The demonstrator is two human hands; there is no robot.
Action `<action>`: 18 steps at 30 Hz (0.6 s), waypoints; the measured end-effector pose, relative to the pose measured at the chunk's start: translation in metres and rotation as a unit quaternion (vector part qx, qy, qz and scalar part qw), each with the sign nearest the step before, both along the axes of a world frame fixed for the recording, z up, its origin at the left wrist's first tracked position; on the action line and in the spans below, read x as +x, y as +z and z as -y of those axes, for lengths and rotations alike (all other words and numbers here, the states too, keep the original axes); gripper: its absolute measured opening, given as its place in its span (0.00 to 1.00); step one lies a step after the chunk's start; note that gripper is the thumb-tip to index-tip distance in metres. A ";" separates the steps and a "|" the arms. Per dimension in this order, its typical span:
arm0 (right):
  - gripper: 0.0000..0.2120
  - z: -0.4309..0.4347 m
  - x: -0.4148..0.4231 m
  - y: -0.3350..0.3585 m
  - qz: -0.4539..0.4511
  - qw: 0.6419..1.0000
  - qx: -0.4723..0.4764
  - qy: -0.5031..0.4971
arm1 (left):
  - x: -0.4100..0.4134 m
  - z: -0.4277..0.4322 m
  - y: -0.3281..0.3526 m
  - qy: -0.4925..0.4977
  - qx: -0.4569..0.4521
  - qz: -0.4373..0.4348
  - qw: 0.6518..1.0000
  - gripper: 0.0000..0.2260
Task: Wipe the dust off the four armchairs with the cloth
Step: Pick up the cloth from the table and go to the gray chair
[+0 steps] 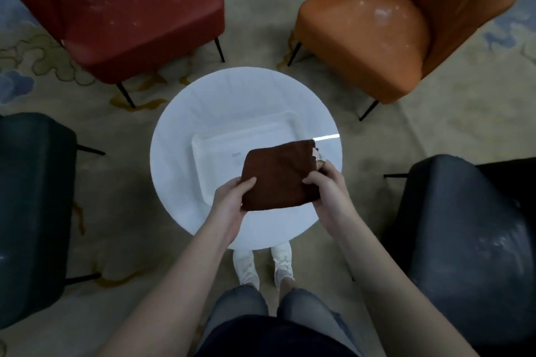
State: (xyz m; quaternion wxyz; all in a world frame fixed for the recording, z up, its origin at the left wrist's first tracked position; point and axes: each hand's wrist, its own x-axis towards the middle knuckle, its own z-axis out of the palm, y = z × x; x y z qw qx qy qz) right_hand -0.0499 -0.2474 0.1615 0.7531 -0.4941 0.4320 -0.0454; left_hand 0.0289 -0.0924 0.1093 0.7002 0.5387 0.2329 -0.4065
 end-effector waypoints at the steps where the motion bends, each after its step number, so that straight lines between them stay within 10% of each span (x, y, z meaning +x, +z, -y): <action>1: 0.12 0.001 -0.009 -0.002 -0.012 1.000 -0.017 -0.011 | -0.002 0.004 0.004 -0.029 0.027 0.032 0.999 0.08; 8: 0.16 -0.007 -0.065 0.004 -0.065 0.988 -0.124 -0.065 | -0.042 0.047 0.041 -0.241 0.077 0.214 0.944 0.12; 18: 0.09 0.002 -0.149 0.024 0.038 0.967 0.070 -0.243 | -0.118 0.093 0.067 -0.464 0.006 0.278 0.841 0.20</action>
